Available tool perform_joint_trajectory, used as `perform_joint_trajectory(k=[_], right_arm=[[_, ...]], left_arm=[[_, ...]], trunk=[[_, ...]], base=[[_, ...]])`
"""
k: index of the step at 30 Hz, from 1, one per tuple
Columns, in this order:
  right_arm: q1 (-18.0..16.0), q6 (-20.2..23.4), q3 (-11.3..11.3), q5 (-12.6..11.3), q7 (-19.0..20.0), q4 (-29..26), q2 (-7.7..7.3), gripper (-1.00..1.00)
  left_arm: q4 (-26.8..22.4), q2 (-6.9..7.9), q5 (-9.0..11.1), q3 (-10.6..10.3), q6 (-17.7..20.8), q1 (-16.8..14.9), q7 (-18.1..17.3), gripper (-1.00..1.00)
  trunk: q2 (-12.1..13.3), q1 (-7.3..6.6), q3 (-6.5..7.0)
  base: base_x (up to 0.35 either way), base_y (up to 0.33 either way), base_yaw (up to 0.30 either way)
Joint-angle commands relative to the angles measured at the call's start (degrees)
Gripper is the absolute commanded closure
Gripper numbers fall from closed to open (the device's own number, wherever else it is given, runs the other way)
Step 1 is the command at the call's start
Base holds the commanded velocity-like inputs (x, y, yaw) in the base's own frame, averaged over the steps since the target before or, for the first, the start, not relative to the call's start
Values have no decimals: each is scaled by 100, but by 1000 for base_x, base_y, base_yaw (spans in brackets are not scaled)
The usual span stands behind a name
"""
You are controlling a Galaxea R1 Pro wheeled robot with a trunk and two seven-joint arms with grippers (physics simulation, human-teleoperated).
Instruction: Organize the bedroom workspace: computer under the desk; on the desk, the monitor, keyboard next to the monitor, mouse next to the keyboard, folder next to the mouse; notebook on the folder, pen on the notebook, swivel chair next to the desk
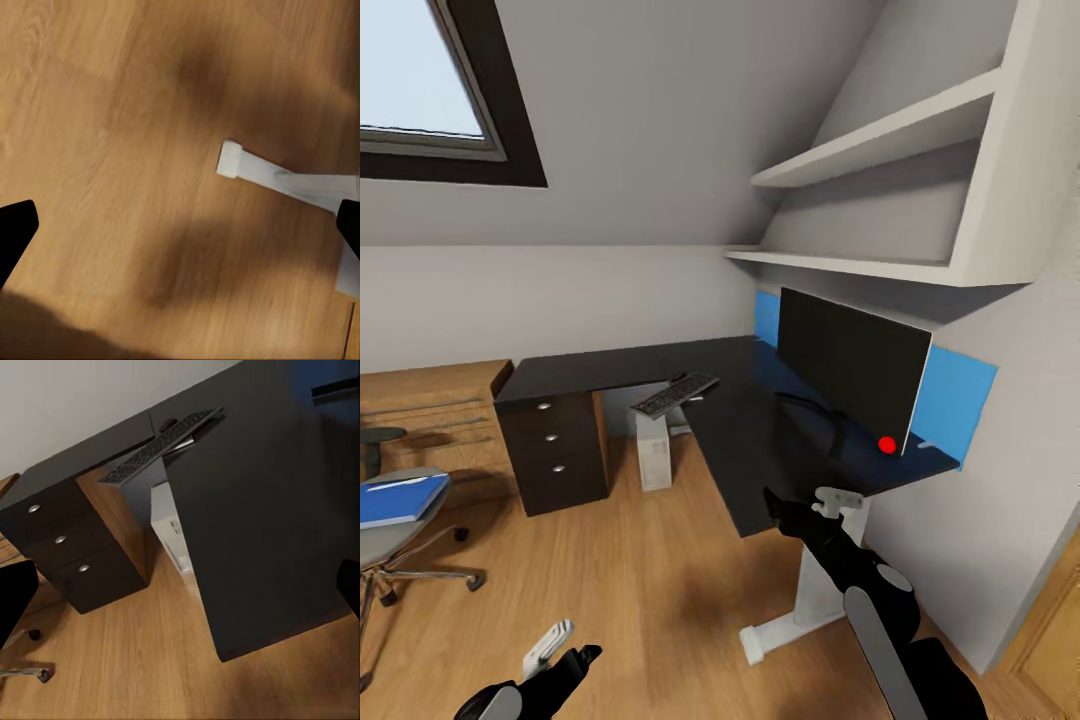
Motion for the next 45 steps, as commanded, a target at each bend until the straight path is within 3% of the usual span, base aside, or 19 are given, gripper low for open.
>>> perform_joint_trajectory(k=[1, 45], right_arm=[[-6, 20, 8, -60, -55, -8, 1, -100], [14, -39, 64, -53, -49, -53, -4, -100]], left_arm=[[-13, 8, 61, -27, 3, 0, 52, -100], [-11, 8, 63, -24, 3, 0, 43, -100]], trunk=[[-4, 2, -4], [-4, 2, 128]], base=[[213, 291, -292], [211, 290, -287]])
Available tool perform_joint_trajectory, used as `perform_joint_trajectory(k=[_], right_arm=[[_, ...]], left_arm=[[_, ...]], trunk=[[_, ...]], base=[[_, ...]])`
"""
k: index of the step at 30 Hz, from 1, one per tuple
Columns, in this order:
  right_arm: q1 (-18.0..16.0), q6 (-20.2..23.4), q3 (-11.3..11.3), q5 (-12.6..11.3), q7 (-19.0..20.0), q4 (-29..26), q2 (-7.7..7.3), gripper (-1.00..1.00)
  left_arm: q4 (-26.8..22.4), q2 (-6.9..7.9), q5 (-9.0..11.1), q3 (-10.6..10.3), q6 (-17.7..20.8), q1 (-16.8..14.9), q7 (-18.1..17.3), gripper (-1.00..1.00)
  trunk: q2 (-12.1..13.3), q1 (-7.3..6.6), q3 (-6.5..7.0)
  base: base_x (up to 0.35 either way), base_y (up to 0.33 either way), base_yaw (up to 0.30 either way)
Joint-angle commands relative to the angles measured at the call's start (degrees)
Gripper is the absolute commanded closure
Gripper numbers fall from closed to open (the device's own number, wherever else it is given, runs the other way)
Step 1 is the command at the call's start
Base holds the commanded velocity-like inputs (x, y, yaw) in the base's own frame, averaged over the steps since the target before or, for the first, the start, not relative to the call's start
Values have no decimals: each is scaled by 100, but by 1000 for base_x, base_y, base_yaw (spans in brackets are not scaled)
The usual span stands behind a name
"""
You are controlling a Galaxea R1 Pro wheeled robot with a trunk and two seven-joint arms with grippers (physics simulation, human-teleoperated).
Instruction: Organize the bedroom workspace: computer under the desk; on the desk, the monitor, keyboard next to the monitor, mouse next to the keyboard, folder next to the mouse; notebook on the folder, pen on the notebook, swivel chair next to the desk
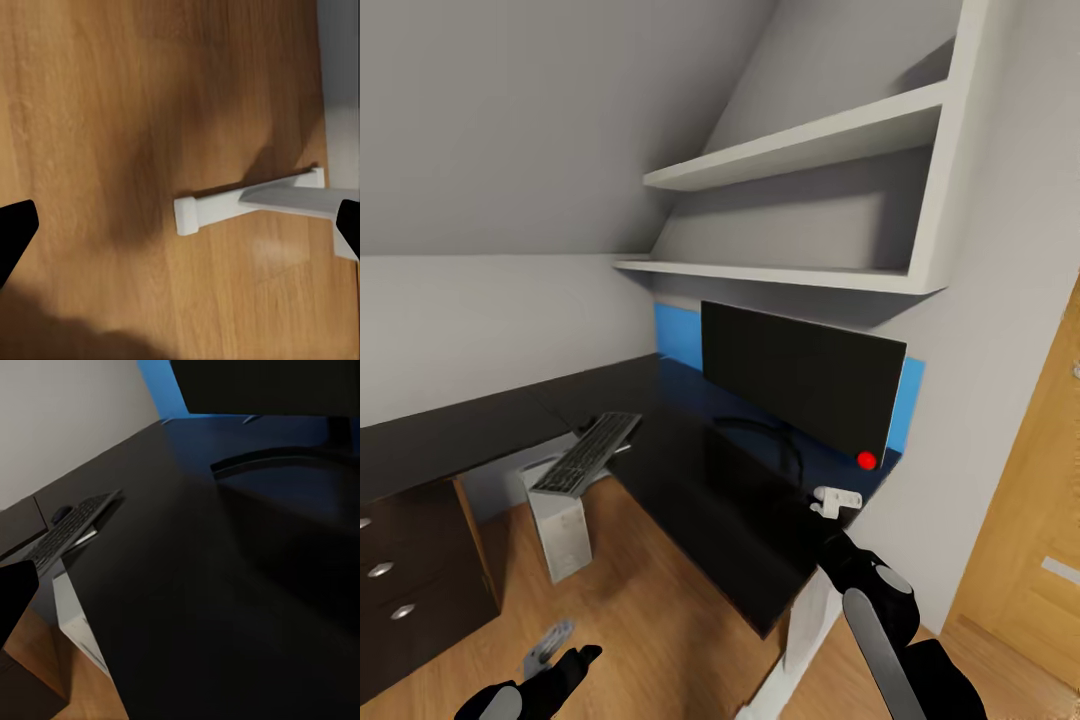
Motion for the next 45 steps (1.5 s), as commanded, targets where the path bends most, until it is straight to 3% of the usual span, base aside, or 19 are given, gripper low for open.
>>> perform_joint_trajectory(k=[1, 14, 37, 45], right_arm=[[-5, 18, 10, -60, -55, -8, 1, -100], [16, 9, 31, -59, -53, -15, 1, -100], [28, 9, 24, -59, -53, -102, 0, -100], [26, 47, -25, -63, -56, -108, 9, -100]], left_arm=[[-13, 8, 61, -26, 3, -1, 52, -100], [-11, 8, 68, -23, 4, -1, 52, -100], [14, 11, 72, -16, 11, -1, 61, -100], [14, 13, 77, -14, 9, -1, 61, -100]], trunk=[[-4, 2, -4], [-4, 2, 22], [-4, 2, 23], [-4, 2, 23]], base=[[180, 293, -275], [156, 300, -215], [24, 315, -18], [0, 318, -185]])
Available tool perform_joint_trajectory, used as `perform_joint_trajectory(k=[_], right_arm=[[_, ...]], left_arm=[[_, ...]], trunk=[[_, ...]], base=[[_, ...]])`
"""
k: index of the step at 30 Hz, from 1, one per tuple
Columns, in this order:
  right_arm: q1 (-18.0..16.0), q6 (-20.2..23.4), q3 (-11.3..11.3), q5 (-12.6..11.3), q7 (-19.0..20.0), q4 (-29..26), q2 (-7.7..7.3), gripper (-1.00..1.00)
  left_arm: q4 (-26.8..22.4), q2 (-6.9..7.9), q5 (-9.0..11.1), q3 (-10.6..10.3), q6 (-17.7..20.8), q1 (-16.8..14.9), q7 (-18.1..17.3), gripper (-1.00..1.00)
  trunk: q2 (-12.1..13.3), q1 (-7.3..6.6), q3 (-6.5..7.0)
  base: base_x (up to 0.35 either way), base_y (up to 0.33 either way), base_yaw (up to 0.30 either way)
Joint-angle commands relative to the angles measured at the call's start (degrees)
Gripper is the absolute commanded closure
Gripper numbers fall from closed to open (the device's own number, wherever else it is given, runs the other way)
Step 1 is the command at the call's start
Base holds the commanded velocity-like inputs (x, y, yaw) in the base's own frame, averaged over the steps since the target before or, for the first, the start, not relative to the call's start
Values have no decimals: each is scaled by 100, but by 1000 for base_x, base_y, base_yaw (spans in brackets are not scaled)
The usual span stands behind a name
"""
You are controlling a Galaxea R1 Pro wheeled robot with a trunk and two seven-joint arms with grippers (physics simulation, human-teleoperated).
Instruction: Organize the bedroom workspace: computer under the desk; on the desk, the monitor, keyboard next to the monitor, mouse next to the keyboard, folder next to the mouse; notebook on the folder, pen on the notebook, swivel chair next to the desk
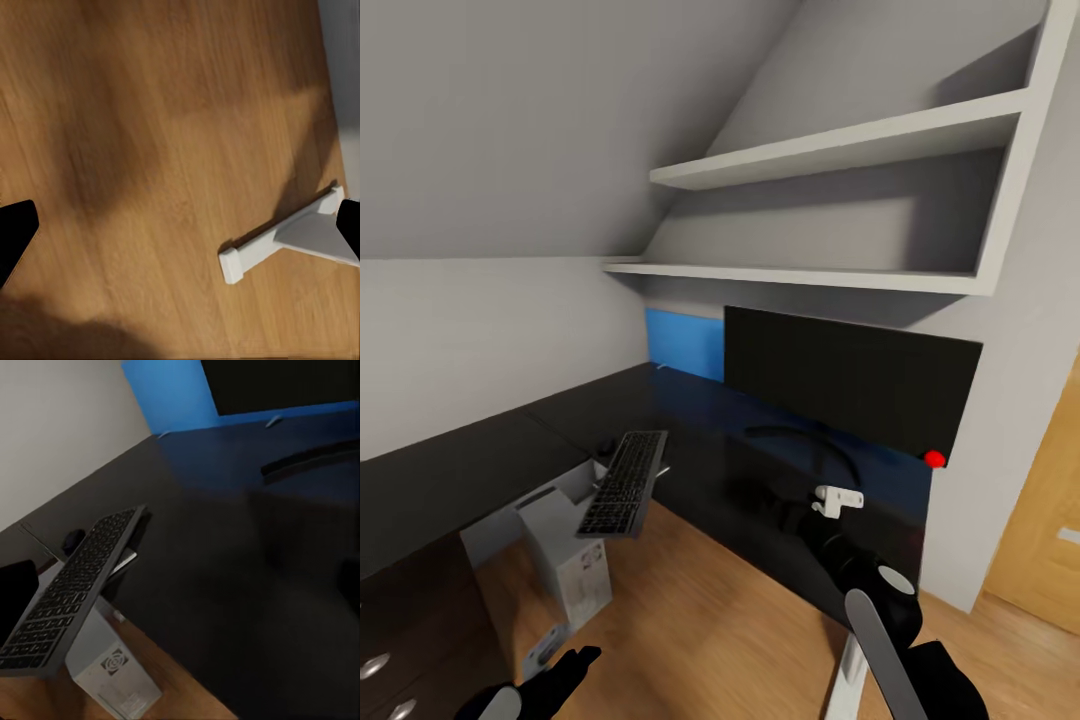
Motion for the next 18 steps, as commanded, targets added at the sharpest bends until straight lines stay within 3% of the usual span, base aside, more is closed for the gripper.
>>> perform_joint_trajectory(k=[1, 18], right_arm=[[-6, 24, 1, -63, -55, -9, 1, -100], [8, 44, -24, -83, -46, -12, 2, -100]], left_arm=[[-12, 9, 61, -27, 1, -1, 52, -100], [-12, 6, 54, -22, 0, -1, 58, -100]], trunk=[[-4, 0, -7], [-4, 0, -7]], base=[[0, 318, -275], [0, 318, -281]])
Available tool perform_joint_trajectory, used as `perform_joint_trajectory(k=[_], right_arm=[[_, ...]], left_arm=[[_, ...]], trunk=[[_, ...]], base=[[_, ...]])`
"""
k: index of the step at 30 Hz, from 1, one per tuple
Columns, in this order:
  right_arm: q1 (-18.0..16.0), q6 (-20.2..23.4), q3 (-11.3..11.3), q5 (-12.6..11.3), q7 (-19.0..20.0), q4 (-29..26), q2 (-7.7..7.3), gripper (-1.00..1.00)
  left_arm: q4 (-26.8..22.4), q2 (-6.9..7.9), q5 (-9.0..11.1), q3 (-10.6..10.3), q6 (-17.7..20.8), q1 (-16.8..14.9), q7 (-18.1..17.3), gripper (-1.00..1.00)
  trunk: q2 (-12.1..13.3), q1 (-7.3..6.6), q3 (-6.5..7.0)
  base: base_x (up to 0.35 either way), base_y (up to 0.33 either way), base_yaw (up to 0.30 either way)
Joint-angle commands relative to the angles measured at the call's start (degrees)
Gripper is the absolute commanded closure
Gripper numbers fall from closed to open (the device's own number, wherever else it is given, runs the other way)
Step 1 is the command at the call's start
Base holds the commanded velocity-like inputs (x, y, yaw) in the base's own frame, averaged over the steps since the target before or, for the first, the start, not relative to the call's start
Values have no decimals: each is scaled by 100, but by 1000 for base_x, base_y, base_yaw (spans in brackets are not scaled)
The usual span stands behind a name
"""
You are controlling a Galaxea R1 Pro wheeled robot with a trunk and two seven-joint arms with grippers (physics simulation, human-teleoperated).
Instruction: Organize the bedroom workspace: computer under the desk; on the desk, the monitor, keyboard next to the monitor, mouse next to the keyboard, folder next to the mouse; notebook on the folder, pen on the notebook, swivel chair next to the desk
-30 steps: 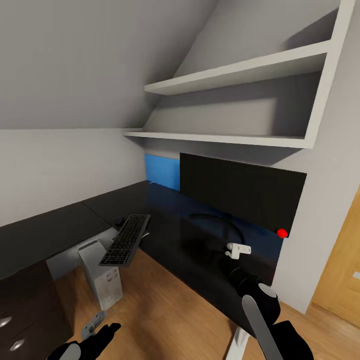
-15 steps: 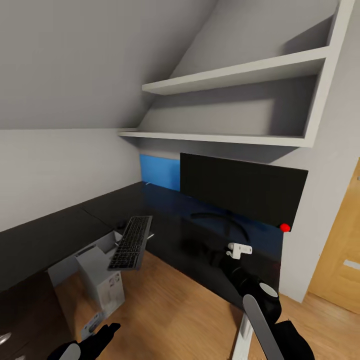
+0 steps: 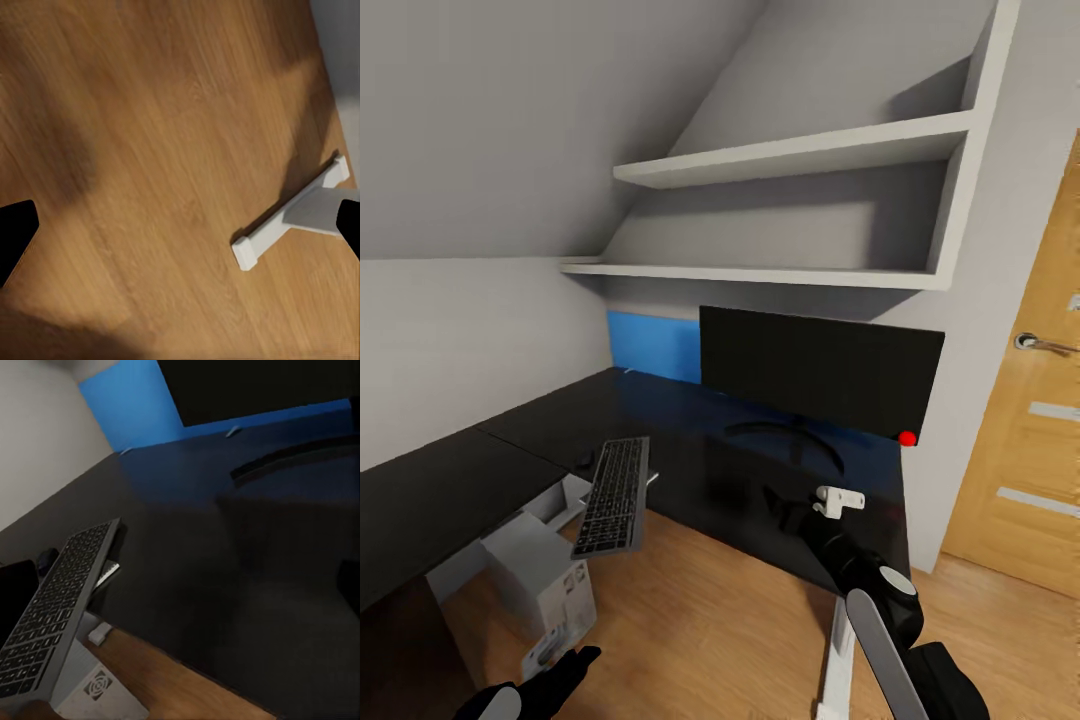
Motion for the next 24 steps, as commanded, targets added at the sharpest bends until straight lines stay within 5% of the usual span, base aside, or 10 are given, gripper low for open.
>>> perform_joint_trajectory(k=[1, 6, 13, 18, 24], right_arm=[[-5, 19, 8, -60, -53, -9, 1, -100], [-4, 12, 5, -152, -20, -9, 1, -100], [3, 16, 59, -853, -3, -9, -5, -100], [5, 26, 81, -1478, -1, -9, 0, -100], [10, 11, 85, -2797, 5, 63, 6, -100]], left_arm=[[-12, 8, 60, -28, 2, -1, 54, -100], [-12, 6, 47, -32, 0, -1, 94, -100], [-12, 6, 42, -32, -1, -1, 126, -100], [-12, 12, 54, -26, 5, -1, 132, -100], [-12, 17, 52, -20, 7, -1, 145, -100]], trunk=[[-4, 0, -7], [-4, 0, -7], [-4, 0, -7], [-4, 0, -7], [-4, 0, -7]], base=[[0, 312, -172], [0, 161, -72], [-20, 29, -13], [-210, 90, -3], [-280, 162, -1]])
